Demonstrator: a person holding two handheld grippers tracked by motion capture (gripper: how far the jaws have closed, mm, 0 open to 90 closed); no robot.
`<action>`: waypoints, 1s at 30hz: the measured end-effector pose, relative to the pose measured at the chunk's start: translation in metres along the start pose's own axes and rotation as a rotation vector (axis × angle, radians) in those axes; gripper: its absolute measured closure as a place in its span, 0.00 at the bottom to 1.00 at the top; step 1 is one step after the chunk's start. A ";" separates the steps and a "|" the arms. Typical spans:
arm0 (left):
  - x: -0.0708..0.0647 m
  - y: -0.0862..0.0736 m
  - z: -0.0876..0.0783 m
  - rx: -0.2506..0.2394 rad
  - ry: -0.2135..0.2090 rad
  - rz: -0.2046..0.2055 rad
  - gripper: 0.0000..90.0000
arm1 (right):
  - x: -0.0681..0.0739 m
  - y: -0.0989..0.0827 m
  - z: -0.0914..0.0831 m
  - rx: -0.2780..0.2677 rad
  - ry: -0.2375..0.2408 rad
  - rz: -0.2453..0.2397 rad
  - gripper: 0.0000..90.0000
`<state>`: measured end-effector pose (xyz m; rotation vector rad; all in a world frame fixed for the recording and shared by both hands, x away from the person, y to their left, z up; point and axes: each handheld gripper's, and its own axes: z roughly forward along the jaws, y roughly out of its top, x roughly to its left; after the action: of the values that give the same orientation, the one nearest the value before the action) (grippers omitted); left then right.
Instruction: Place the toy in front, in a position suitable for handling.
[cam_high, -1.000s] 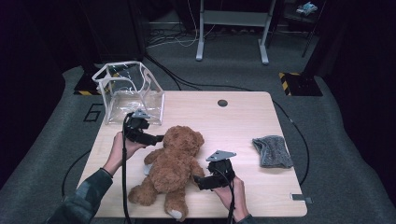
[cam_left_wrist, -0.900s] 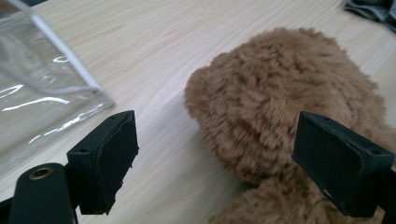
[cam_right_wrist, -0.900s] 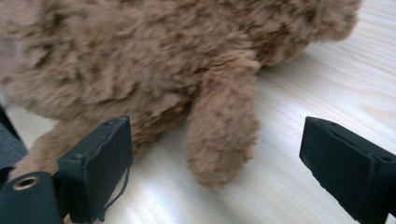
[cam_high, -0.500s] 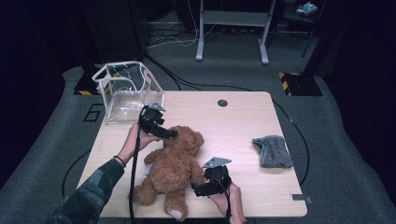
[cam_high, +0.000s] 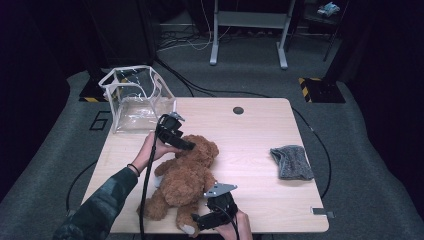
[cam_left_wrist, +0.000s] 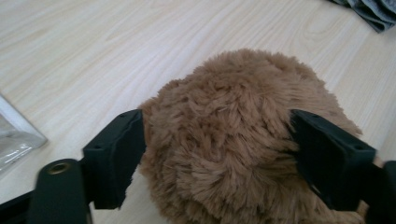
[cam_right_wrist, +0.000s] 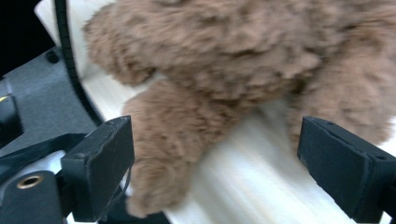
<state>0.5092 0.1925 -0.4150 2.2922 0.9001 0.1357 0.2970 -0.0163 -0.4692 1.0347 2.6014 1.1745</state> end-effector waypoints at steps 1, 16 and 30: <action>-0.001 -0.001 0.002 0.001 -0.009 -0.004 0.28 | 0.002 0.000 0.001 0.000 0.006 -0.005 0.11; -0.002 -0.010 0.019 -0.004 -0.059 -0.005 0.76 | 0.011 -0.009 0.030 0.094 0.140 -0.006 0.65; -0.002 -0.017 0.003 -0.093 -0.043 0.022 0.93 | 0.009 -0.015 0.024 0.035 0.141 -0.020 0.86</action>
<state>0.4983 0.1989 -0.4277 2.2113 0.8296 0.1348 0.2906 -0.0024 -0.4947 0.9624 2.7411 1.2450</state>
